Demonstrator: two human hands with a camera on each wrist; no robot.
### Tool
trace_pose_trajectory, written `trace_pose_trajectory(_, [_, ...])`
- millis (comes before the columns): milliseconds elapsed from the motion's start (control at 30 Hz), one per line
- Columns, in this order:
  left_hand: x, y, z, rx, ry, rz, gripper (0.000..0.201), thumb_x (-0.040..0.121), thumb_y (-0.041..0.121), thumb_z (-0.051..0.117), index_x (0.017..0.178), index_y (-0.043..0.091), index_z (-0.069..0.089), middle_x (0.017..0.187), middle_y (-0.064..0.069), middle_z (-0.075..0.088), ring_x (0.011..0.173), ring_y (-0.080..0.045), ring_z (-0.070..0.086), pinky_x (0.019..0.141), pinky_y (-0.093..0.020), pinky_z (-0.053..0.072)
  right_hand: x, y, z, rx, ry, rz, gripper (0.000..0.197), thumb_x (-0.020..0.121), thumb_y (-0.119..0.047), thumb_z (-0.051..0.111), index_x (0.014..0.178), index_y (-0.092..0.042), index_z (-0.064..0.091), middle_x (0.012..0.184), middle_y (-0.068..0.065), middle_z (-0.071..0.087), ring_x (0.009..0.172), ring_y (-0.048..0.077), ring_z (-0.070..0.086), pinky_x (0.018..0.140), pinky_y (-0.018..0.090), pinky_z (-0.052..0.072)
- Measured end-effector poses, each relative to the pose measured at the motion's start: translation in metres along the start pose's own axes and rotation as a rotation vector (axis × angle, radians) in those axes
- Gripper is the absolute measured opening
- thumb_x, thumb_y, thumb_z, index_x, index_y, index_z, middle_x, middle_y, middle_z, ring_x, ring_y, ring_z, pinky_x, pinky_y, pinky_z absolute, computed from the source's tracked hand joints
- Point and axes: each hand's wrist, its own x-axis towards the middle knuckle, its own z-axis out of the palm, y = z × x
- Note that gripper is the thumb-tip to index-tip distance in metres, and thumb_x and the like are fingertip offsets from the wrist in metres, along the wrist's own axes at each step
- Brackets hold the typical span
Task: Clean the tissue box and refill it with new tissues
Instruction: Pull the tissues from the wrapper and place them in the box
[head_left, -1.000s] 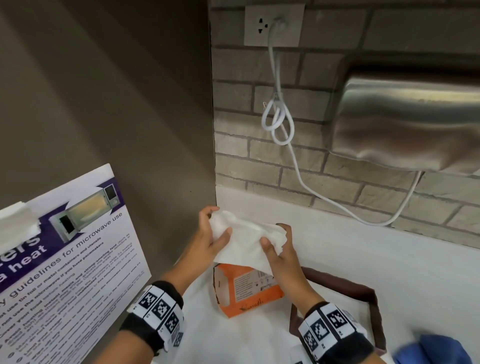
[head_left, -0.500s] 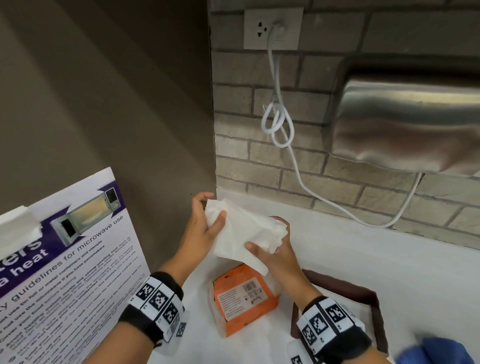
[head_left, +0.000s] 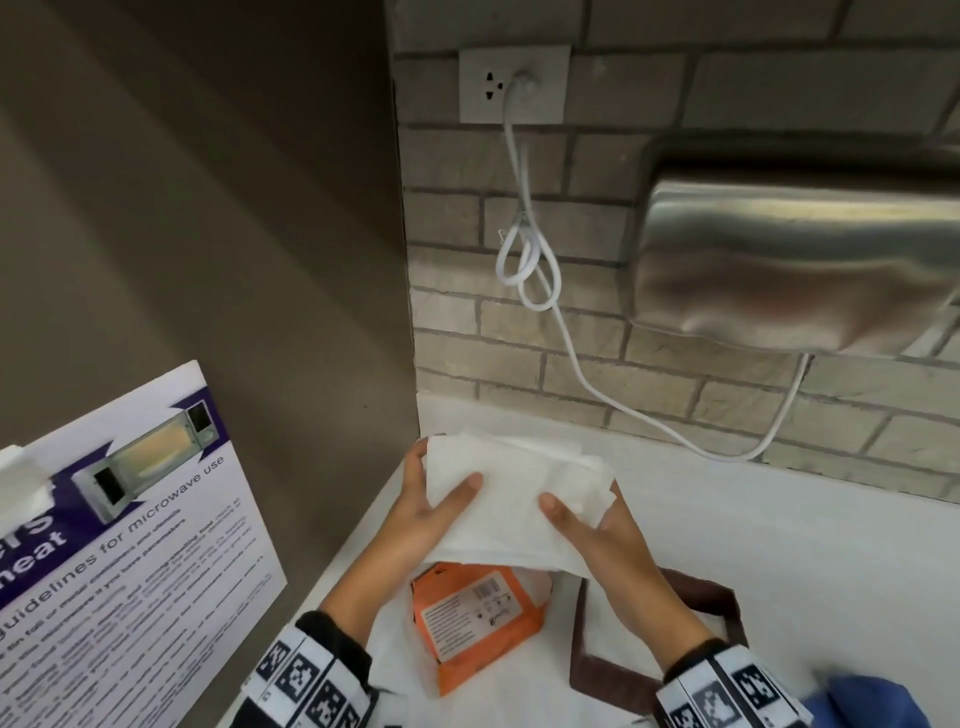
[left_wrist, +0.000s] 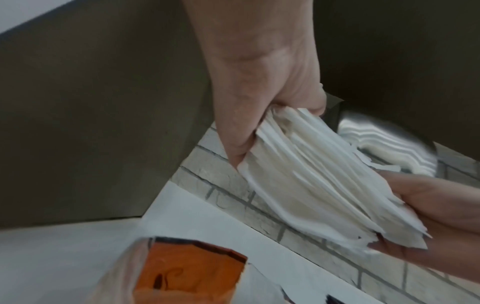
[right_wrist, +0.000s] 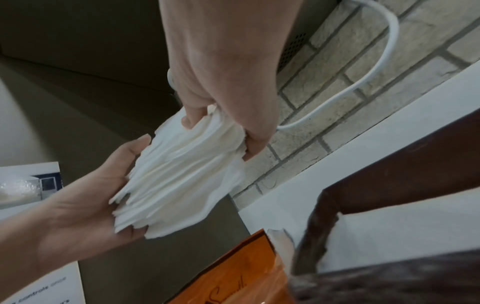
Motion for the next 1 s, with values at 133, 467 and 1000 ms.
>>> trace_pose_trajectory(133, [-0.002,-0.01,0.023,0.049,-0.013,0.029,0.067,0.083,0.035,0.072,0.134,0.045,0.029,0.124,0.01,0.057,0.107,-0.007,0.063,0.075,-0.019,0.057,-0.013,-0.001,-0.023,-0.018,0.06,0.004,0.054,0.076,-0.03,0.075,0.123,-0.028,0.049,0.113,-0.006,0.067,0.101,0.013,0.065,0.077,0.027,0.055])
trace_pose_trajectory(467, [-0.01,-0.023,0.079,-0.744,-0.255,-0.158,0.071,0.08,0.037,0.077,0.14,0.01,0.05,0.139,-0.015,0.058,0.129,-0.029,0.055,0.112,-0.046,0.04,-0.03,0.009,-0.053,0.309,0.331,-0.022,0.052,0.086,-0.023,0.066,0.133,-0.024,0.044,0.122,-0.002,0.064,0.109,0.019,0.062,0.091,0.037,0.05])
trace_pose_trajectory(1000, [-0.01,-0.047,0.101,-0.421,-0.175,-0.169,0.055,0.082,0.009,0.076,0.133,0.009,0.055,0.124,-0.015,0.068,0.115,-0.034,0.065,0.104,-0.055,0.046,-0.052,0.012,-0.069,-0.332,0.321,-0.252,0.045,0.079,-0.02,0.077,0.109,-0.04,0.05,0.112,-0.017,0.055,0.102,0.0,0.057,0.075,0.016,0.049])
